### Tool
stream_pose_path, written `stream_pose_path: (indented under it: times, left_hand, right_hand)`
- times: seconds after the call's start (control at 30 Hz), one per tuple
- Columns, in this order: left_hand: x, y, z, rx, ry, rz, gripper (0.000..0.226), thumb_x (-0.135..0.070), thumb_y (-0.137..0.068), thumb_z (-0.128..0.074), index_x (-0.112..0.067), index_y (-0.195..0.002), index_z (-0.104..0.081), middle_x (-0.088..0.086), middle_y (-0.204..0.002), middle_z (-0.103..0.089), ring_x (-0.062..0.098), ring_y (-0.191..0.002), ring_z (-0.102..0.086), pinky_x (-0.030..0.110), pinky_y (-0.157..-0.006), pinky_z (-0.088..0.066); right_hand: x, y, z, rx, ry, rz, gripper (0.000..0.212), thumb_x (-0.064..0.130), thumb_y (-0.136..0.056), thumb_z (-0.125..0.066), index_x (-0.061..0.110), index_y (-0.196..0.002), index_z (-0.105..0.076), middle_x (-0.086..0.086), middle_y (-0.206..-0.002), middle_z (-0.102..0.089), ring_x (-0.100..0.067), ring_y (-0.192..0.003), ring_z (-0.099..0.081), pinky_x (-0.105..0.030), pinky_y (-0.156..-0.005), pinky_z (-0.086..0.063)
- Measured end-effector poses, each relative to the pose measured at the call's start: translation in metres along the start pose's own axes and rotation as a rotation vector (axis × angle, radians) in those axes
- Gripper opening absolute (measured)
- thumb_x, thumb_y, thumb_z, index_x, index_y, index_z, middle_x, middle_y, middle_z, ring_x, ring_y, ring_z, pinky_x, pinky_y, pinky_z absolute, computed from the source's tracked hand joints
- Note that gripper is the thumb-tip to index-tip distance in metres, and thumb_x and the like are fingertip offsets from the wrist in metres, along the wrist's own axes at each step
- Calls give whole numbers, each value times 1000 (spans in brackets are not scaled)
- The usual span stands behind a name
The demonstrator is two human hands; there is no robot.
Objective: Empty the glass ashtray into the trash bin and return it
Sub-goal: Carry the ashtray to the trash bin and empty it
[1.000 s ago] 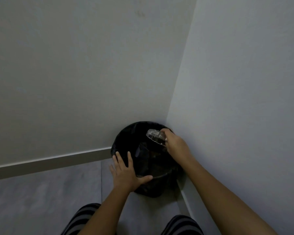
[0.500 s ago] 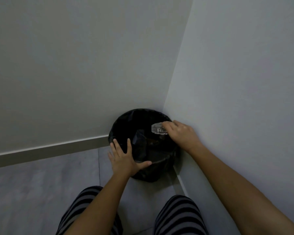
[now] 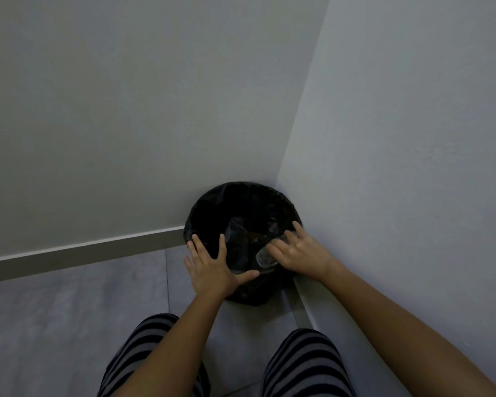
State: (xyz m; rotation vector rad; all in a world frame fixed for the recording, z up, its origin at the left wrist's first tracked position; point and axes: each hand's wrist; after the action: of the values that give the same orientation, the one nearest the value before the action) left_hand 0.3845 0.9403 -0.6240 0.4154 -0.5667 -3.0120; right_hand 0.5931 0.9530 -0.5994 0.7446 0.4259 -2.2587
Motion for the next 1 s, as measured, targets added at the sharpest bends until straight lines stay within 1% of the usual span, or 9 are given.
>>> stream_pose_path:
  times: [0.07,0.1,0.2,0.33,0.43,0.6,0.7,0.83,1.0]
  left_hand:
    - [0,-1,1,9,0,7,124,-92,-60,-43,-33,-151,17,26,-153,32,41,-143,27,56,-119,5]
    - [0,-2,1,10,3,8,124,-92,-59,-43,-33,-151,17,26,-153,33,41,-143,27,56,-119,5]
    - [0,0,0,-7,1,-4,124,-93,-59,-42,-33,-151,17,26,-153,32,41,-143,27,56,-119,5]
    - [0,-1,0,-11,6,2,123,-93,-59,-42,-34,-151,16,26,-153,32,41,-143,27,55,-118,5]
    - [1,0,-2,-28,5,-6,123,-93,-59,-42,-34,-151,15,26,-154,31,41,-144,26,56,-118,4]
    - [0,1,-3,-58,36,-6,125,-92,-59,-44,-32,-151,15,26,-154,29,41,-144,25,54,-119,4]
    - [1,3,-4,-76,43,-13,130,-91,-59,-46,-27,-151,18,26,-155,27,40,-145,23,54,-119,3]
    - [1,2,-4,-83,53,-9,129,-91,-59,-46,-26,-151,18,26,-155,27,41,-145,22,53,-120,3]
    - [0,5,-6,-100,68,-22,130,-90,-59,-47,-24,-152,17,26,-155,26,41,-145,22,53,-120,2]
  right_hand:
    - [-3,-4,2,-4,-18,-92,24,8,-86,-48,13,-94,-70,-6,-79,-72,-31,-64,-69,-55,-78,-58]
    - [-4,-4,2,-5,0,-92,24,8,-86,-48,13,-93,-71,-6,-79,-72,-31,-63,-69,-55,-79,-58]
    - [-5,0,2,-31,94,41,25,6,-88,-46,16,-87,-68,-3,-74,-70,-31,-61,-67,-59,-87,-52]
    - [-10,-4,4,-78,87,-45,23,5,-91,-46,14,-89,-68,-4,-75,-70,-31,-62,-68,-61,-89,-52]
    - [-7,2,1,-79,165,44,27,1,-87,-45,15,-88,-68,-4,-72,-68,-30,-58,-66,-66,-96,-42]
    - [-7,0,0,-102,109,-88,32,1,-95,-37,13,-93,-67,-6,-77,-70,-30,-59,-66,-64,-91,-50]
    - [-7,3,3,-104,173,47,29,0,-88,-43,14,-89,-69,-3,-70,-67,-29,-56,-64,-66,-94,-45]
    - [-10,-2,7,-64,112,-33,23,2,-89,-48,13,-92,-67,-4,-74,-68,-29,-59,-66,-63,-91,-50]
    - [-15,-2,14,-49,158,102,13,5,-79,-64,15,-88,-68,-2,-66,-64,-26,-51,-62,-63,-93,-49]
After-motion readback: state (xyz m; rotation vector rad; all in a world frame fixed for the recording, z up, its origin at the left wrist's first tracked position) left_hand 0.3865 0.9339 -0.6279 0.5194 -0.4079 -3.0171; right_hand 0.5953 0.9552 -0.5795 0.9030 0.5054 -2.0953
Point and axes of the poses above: each hand's wrist, its own y-axis away from the middle knuckle, its own z-axis out of the back of the hand, x = y × z
